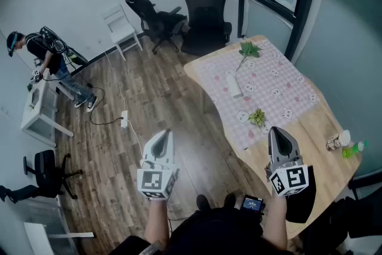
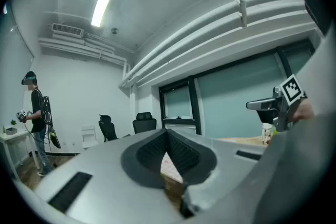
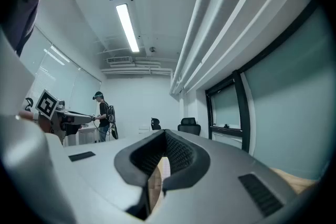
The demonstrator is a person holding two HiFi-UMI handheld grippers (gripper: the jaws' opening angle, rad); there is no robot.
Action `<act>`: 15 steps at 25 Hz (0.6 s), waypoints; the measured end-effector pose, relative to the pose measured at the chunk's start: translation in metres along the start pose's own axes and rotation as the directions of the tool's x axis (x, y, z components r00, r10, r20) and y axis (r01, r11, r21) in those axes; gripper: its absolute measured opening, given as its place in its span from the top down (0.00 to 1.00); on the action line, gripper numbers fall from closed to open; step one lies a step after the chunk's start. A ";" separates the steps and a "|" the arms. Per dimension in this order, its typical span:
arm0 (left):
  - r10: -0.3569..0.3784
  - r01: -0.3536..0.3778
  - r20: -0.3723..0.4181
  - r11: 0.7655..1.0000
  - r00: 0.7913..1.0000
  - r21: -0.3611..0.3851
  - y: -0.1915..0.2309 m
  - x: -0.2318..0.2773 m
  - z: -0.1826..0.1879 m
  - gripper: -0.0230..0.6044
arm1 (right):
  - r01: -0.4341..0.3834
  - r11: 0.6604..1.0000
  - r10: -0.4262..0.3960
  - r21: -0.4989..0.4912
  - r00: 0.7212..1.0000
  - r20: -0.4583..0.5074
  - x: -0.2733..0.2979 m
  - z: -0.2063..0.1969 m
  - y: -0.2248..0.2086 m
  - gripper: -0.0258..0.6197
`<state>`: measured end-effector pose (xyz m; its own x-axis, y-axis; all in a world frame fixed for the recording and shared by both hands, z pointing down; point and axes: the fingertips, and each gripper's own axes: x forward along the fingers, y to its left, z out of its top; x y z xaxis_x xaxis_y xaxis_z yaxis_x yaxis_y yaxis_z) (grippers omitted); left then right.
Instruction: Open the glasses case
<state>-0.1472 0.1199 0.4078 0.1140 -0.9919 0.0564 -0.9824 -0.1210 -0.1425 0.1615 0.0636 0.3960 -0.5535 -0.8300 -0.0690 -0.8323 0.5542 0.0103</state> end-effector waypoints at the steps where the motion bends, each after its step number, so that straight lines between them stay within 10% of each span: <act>1: -0.006 0.006 0.006 1.000 1.000 0.004 -0.003 0.001 0.004 0.97 | 0.001 1.000 -0.001 0.000 1.000 0.001 -0.001 0.001 -0.001 0.94; 15: -0.018 0.019 -0.025 0.999 1.000 0.047 -0.033 0.010 0.007 0.96 | 0.025 0.996 -0.029 0.083 0.999 0.044 -0.016 -0.009 -0.047 0.93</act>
<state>-0.1121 0.1135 0.4063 0.1282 -0.9882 0.0835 -0.9719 -0.1420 -0.1876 0.2089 0.0506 0.4057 -0.5273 -0.8421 -0.1131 -0.8408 0.5363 -0.0738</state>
